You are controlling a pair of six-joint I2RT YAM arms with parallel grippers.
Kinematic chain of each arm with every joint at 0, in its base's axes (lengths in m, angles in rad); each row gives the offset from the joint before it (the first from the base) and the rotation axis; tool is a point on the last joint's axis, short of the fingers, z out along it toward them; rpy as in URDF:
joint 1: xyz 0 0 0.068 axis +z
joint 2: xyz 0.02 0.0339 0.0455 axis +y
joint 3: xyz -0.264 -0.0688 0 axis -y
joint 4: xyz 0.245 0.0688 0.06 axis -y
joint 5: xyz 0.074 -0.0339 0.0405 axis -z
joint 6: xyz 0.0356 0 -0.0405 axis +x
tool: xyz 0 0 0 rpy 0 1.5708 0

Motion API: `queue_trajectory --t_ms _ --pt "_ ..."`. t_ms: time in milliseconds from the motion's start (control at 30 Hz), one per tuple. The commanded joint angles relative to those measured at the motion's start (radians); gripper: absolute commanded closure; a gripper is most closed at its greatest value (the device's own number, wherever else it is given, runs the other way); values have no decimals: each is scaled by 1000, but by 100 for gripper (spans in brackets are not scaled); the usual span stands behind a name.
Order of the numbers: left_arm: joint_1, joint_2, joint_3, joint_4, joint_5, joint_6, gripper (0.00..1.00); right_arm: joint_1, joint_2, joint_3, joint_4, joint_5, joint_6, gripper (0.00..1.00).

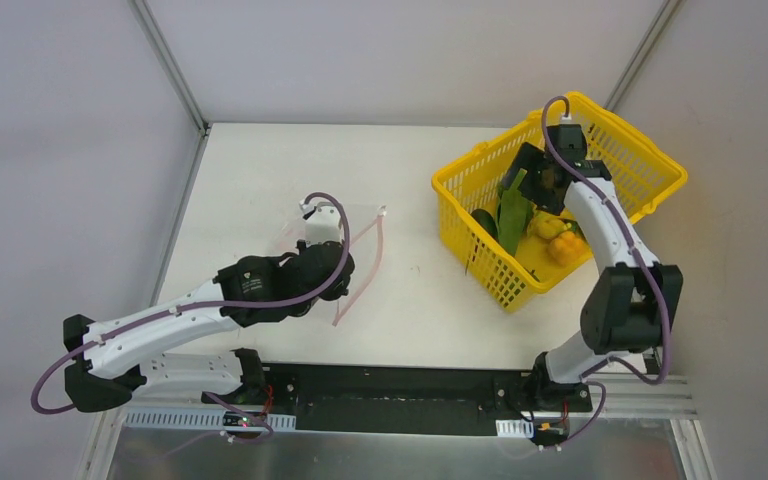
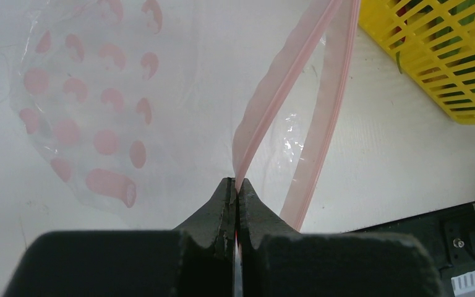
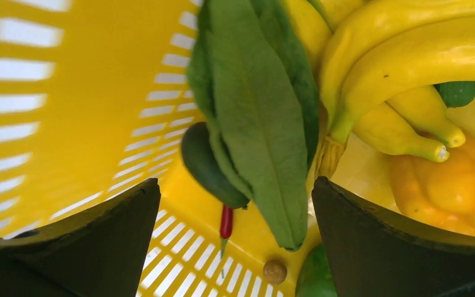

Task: Place the food in the zip-top bag and seal the zipper
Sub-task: Pick up the fake vegetable from the bin.

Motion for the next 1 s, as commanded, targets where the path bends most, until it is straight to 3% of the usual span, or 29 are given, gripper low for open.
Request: queue_trajectory --t_ms 0,233,367,433,567,733,900,967 --pt "12 -6 -23 24 20 20 100 -19 105 23 -44 24 -5 3" --pt "16 -4 -30 39 33 27 100 -19 245 25 -57 6 -31 6" --pt "18 -3 -33 45 36 27 100 -19 277 10 -52 -77 -27 22" --pt "19 -3 -31 40 38 24 100 -19 264 1 -38 -68 -27 39" --pt "19 -10 -37 38 35 18 100 -19 176 0 -19 -17 -29 63" --pt "19 -14 -40 43 24 12 100 -19 -18 -45 63 -17 -7 65" --pt "19 -11 -38 44 32 12 100 -19 -191 -157 180 -33 35 81" --pt "19 -12 -40 40 34 10 100 -19 -243 -187 201 -28 42 81"
